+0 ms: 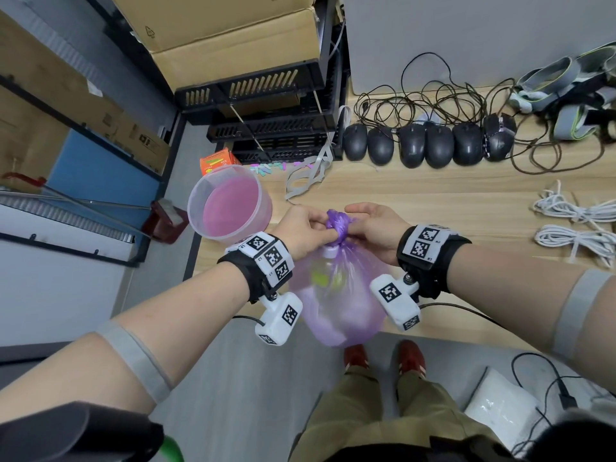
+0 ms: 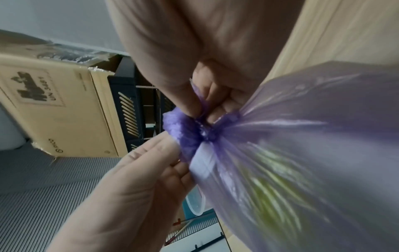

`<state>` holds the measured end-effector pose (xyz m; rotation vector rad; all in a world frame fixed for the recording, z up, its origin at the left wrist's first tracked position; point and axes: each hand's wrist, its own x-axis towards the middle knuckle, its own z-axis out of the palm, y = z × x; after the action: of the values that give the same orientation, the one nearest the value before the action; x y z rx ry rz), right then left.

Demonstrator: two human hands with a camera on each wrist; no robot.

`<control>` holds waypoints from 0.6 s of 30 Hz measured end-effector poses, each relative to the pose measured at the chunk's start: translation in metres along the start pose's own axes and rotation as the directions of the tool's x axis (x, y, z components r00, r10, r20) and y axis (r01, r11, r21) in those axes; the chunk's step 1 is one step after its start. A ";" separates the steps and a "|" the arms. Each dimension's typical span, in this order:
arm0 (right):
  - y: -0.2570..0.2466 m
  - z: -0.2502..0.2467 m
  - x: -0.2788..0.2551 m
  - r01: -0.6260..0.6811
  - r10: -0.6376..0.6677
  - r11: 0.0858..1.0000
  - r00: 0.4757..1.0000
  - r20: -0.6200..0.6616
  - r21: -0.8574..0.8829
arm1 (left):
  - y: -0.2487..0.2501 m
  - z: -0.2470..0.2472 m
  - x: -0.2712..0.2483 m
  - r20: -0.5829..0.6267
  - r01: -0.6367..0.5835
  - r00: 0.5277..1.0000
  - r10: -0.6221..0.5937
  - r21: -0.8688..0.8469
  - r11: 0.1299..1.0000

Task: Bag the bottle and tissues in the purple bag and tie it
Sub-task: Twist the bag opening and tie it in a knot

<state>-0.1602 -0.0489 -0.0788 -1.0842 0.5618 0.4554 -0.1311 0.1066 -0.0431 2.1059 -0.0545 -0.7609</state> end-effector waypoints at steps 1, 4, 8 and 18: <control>0.001 0.000 0.001 0.021 -0.022 0.998 1.000 -0.018 -0.052 | 0.000 0.000 -0.001 0.002 -0.008 1.000 0.008 -0.009 1.000; 0.001 -0.001 0.003 0.077 -0.102 0.964 0.991 -0.085 -0.253 | 0.001 0.001 -0.001 0.003 -0.005 1.000 0.006 -0.087 0.996; -0.003 -0.004 0.000 0.004 -0.037 0.866 0.998 -0.057 -0.499 | 0.001 -0.001 0.000 0.036 0.008 0.999 -0.003 -0.121 0.993; -0.017 -0.012 -0.007 -0.226 0.217 0.974 0.951 0.219 0.013 | 0.000 -0.001 0.002 0.051 0.017 0.999 -0.011 -0.116 0.993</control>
<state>-0.1580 -0.0668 -0.0665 -0.9241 0.4984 0.7474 -0.1289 0.1069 -0.0438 1.9789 -0.0220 -0.8062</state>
